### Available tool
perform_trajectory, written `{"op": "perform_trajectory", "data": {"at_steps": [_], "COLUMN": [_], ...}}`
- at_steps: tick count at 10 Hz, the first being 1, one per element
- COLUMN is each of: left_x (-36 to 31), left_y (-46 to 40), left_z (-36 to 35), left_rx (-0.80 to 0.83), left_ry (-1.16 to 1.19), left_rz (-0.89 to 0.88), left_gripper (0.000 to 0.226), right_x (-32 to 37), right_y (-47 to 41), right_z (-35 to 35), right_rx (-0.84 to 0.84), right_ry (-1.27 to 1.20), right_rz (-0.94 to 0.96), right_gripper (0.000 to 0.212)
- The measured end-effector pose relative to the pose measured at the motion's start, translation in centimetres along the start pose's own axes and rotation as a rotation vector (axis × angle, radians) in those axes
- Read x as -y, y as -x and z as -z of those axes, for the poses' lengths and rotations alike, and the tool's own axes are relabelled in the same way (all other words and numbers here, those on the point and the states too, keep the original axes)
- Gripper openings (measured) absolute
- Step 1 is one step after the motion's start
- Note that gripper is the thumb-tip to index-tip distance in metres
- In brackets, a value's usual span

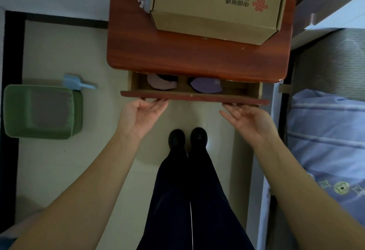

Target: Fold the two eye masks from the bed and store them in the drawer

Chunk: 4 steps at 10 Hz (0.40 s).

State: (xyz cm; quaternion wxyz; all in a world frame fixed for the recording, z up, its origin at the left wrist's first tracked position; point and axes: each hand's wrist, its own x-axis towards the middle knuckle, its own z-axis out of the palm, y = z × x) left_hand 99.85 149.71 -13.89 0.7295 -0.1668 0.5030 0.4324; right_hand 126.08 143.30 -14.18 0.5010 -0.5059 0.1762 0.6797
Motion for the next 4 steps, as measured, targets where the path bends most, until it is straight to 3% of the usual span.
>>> {"op": "perform_trajectory", "data": {"at_steps": [1,3,4], "left_x": [-0.8,-2.2,-1.6], "left_y": [-1.7,-4.3,-3.5], "left_z": [-1.9,-5.1,-3.4], "left_rx": [0.015,0.007,-0.034], "left_ry": [0.034,-0.087,-0.338], "left_rz": [-0.018,-0.072,-0.079], "left_gripper": [0.089,0.054,0.040], "right_x": [1.4,2.6,1.5], "right_y": [-1.5,-4.1,-3.3], "right_z": [-1.5,-3.9,-3.0], "right_rx": [-0.036,-0.050,-0.072], "right_ry": [-0.035,-0.159,-0.026], "right_rz": [0.036,0.123,0.083], "right_gripper": [0.059,0.049,0.038]}}
